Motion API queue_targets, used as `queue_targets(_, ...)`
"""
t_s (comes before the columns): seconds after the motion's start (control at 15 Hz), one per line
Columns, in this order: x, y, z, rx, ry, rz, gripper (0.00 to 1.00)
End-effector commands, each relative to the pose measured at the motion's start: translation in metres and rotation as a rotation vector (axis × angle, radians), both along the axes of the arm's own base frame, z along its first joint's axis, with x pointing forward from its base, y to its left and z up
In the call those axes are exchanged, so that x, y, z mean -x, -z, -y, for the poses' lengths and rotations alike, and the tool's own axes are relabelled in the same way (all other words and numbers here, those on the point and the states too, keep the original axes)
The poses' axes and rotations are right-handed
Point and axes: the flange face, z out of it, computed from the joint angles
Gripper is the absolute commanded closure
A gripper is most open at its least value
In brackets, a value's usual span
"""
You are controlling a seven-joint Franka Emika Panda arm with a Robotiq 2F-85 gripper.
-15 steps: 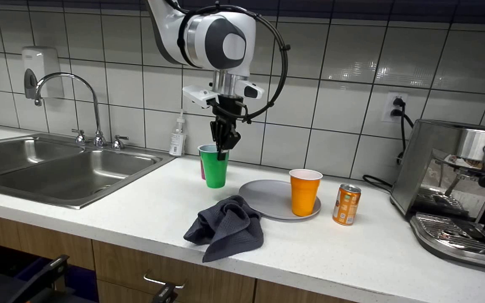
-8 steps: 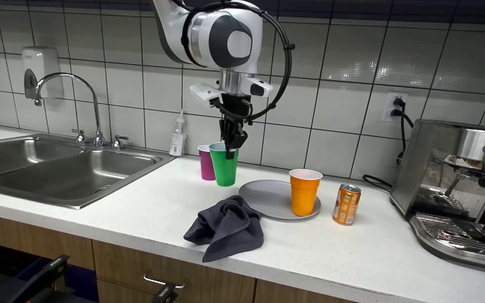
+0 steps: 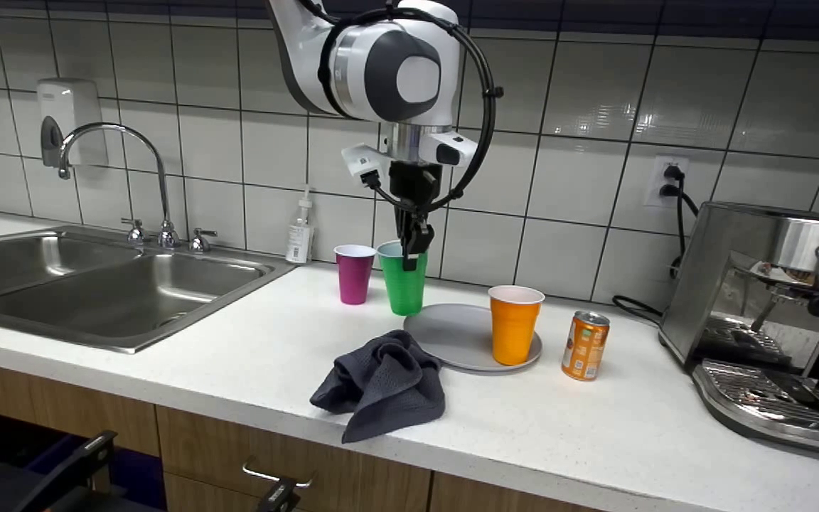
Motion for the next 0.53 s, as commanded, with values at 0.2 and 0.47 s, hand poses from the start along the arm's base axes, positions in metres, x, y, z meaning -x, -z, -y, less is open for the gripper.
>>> queue_targets(0.2,0.006,0.009,0.023,0.0,0.138,0.017,0.99)
queue_targets(0.47,0.007,0.021,0.034,0.0,0.192,0.009,0.99)
